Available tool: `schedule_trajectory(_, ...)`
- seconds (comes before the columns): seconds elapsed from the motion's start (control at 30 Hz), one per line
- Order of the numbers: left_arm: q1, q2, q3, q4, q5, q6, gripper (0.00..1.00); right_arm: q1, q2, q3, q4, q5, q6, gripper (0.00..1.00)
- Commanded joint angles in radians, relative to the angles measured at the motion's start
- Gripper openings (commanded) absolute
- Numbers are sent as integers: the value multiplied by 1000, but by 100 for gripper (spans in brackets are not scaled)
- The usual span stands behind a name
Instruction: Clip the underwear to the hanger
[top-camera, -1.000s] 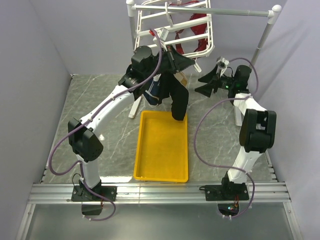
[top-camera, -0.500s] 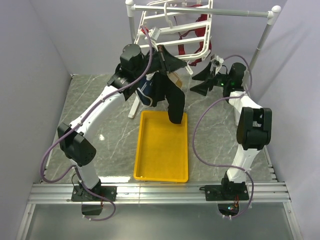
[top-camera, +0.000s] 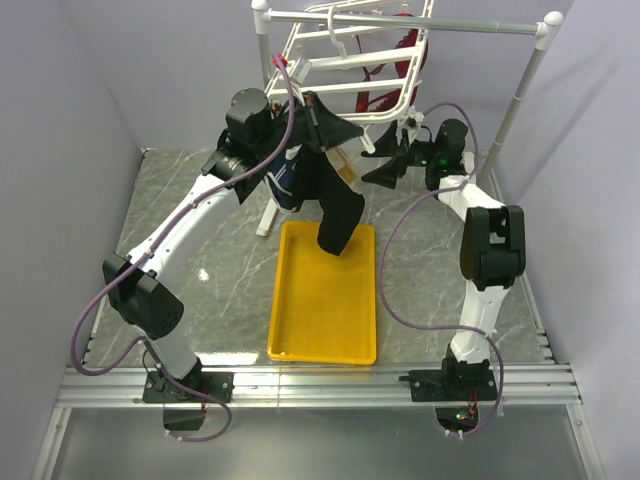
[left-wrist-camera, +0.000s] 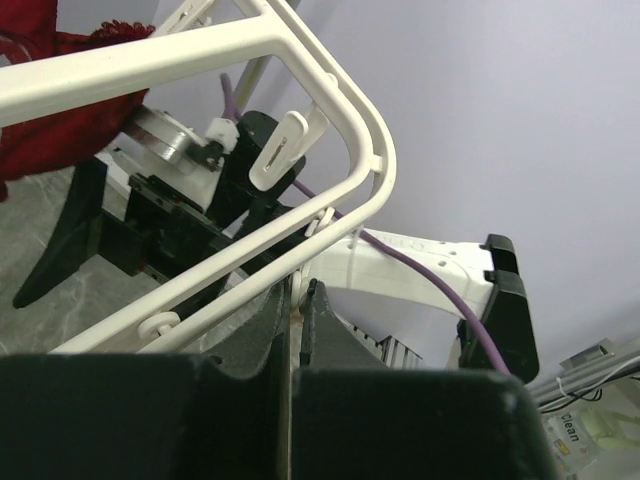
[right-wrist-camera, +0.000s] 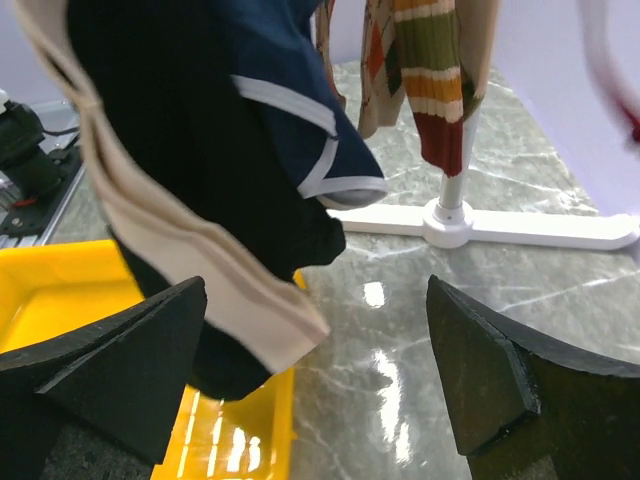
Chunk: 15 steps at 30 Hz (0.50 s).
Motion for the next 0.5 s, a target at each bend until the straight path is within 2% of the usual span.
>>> schedule_trajectory(0.0,38,-38,-16,28,-14,14,0,15,72,73,184,-56,146,98)
schedule_trajectory(0.13,46,-36,-10,25,-8,17,0,31,145,122,462,-85,413,98)
schedule_trajectory(0.17,46,-36,-7,27,-8,15,0,35,154,114,616,-101,535,98)
schedule_trajectory(0.23,44,-30,1,27,-4,15,0,52,172,102,724,-118,619,98)
schedule_trajectory(0.47,47,-31,-1,28,-8,12,0,75,116,-5,691,-128,526,97)
